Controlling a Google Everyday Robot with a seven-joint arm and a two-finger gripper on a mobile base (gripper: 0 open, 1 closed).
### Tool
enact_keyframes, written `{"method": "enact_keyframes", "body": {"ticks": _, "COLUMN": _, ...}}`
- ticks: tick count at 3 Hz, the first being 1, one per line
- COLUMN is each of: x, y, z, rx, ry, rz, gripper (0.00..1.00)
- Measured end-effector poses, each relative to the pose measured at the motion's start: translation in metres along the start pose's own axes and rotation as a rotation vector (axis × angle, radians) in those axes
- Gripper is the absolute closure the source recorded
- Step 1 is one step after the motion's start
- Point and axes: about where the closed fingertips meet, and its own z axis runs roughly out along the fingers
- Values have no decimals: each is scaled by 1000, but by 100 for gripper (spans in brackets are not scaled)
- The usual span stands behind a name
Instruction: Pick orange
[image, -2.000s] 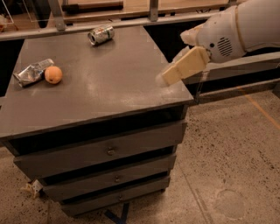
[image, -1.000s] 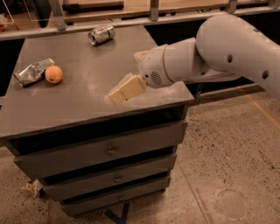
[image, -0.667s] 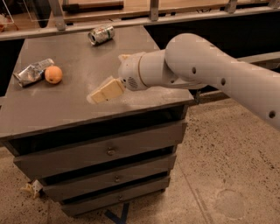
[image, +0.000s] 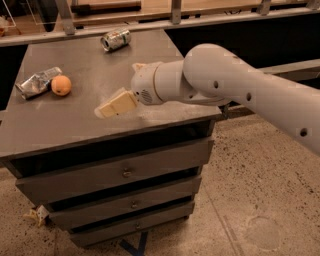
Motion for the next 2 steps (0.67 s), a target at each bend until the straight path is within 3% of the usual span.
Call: {"method": "enact_keyframes", "body": {"ticks": 2, "x": -7, "y": -6, "z": 52, "rx": -22, "ry": -28, "rz": -26, "gripper": 0}}
